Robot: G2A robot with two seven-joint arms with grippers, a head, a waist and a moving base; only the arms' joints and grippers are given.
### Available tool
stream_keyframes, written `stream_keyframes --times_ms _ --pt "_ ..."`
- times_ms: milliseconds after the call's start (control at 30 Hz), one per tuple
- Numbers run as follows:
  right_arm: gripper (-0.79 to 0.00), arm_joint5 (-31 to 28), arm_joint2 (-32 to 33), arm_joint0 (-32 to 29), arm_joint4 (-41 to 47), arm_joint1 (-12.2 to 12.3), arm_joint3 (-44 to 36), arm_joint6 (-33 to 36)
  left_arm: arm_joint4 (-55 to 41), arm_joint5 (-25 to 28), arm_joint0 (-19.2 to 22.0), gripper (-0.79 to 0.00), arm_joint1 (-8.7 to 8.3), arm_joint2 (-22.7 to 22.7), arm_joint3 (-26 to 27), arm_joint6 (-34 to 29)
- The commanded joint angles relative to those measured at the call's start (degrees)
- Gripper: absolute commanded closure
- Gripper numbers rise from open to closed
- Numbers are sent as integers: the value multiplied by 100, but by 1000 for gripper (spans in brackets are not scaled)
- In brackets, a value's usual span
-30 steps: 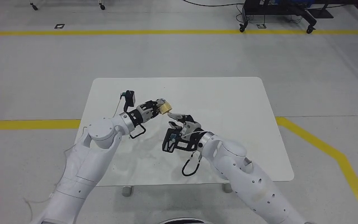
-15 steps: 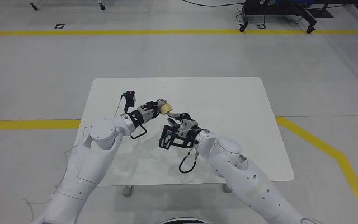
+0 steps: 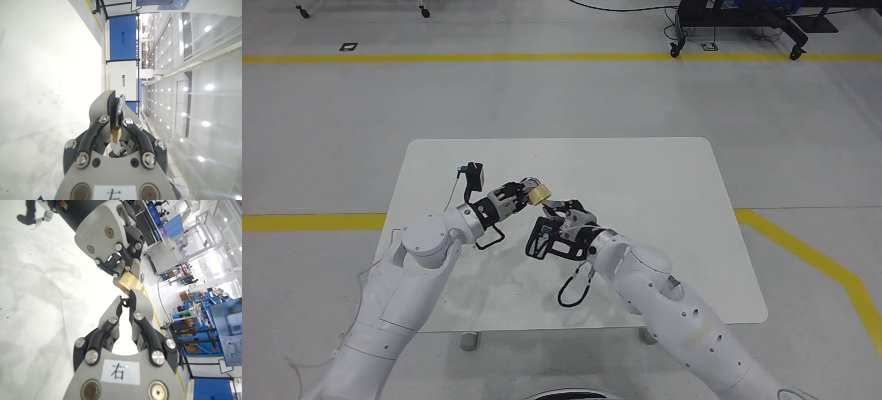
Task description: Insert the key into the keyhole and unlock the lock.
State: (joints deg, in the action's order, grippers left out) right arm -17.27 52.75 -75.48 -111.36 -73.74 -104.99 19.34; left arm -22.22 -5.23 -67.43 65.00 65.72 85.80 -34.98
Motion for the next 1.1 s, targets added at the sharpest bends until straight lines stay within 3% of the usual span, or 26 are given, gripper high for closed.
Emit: stream_keyframes --times_ms 0,300,367,433,500,700,733,767,800,1067 --pt "0 37 57 13 247 -16 -8 16 6 50 -17 0 3 6 4 0" --pt "0 -165 113 -9 271 -10 -58 -21 -1 47 -34 0 15 27 -3 -62" --pt "-145 -194 123 -21 264 -8 -71 -29 -2 44 -38 0 17 35 -1 -76" --pt "-228 -212 134 -36 275 -7 -82 -23 -16 48 -44 0 19 43 -1 -87" --pt "-252 -234 147 -50 277 -5 -106 -22 -21 29 -47 0 22 47 -4 -97" --pt "-228 -345 237 -162 304 21 -242 -131 -92 -30 -28 0 31 75 -41 -144" --pt "-185 -386 268 -199 325 30 -282 -165 -108 -34 -21 0 32 83 -50 -153" --pt "-18 -443 304 -243 358 42 -334 -211 -114 -45 -14 0 33 88 -62 -161" --pt "0 -511 353 -293 385 57 -388 -259 -119 -48 -6 0 34 93 -70 -167" --pt "0 -1493 961 -792 873 232 -828 -687 -163 -84 39 0 49 110 -126 -182"
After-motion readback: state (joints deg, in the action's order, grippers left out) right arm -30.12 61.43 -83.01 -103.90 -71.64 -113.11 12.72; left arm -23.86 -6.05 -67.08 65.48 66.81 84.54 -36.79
